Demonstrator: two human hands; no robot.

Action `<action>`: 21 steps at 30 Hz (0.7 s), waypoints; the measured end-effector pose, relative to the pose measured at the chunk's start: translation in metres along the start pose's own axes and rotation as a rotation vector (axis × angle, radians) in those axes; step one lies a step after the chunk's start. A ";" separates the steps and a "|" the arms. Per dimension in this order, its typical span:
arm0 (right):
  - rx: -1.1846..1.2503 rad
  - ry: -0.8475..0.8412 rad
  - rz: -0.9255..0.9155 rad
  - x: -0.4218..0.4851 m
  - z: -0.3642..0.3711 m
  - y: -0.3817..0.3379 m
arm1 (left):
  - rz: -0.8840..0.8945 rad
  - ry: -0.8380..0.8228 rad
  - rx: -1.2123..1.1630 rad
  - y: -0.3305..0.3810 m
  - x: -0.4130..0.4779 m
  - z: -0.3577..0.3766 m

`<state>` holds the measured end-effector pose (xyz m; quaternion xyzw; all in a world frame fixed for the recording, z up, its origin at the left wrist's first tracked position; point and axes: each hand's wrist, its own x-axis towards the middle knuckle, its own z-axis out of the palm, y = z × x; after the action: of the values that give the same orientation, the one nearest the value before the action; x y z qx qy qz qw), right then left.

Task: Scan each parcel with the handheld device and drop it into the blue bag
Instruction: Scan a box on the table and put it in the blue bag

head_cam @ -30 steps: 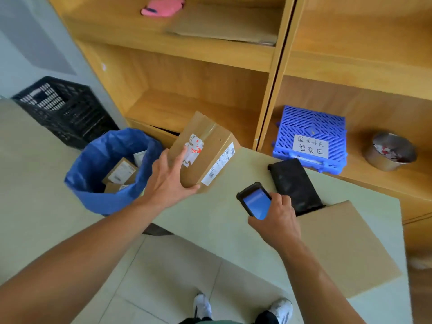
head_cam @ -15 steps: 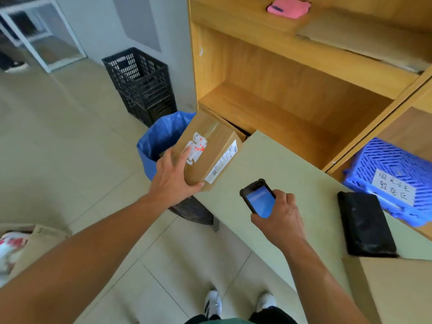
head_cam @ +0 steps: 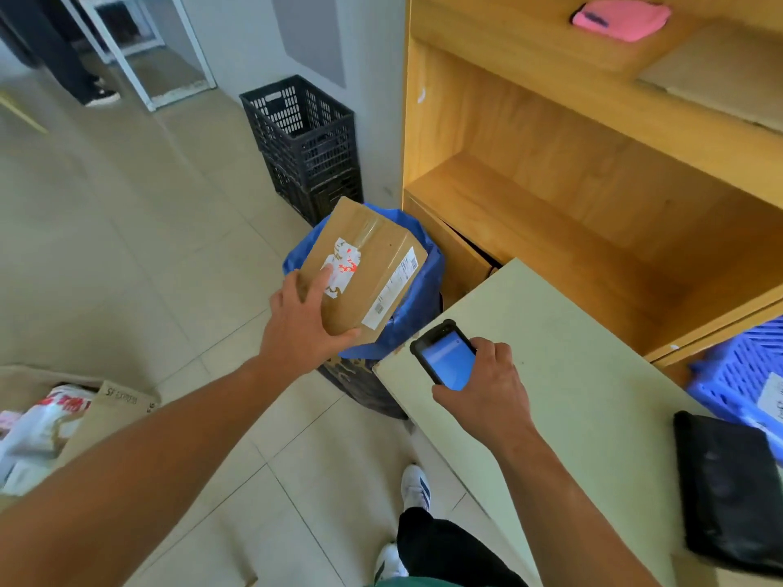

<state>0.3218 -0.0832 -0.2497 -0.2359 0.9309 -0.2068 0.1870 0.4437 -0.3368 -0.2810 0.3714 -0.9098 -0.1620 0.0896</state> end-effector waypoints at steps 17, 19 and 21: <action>0.100 -0.050 -0.032 0.160 0.008 -0.036 | -0.158 0.031 0.007 -0.031 0.138 -0.002; 0.092 -0.062 -0.003 0.171 0.016 -0.041 | -0.155 0.009 0.016 -0.042 0.155 0.007; 0.095 -0.064 0.042 0.179 0.026 -0.047 | -0.140 -0.017 0.020 -0.055 0.175 0.019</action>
<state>0.2045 -0.2214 -0.2944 -0.2138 0.9183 -0.2391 0.2321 0.3499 -0.4921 -0.3111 0.4337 -0.8839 -0.1618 0.0666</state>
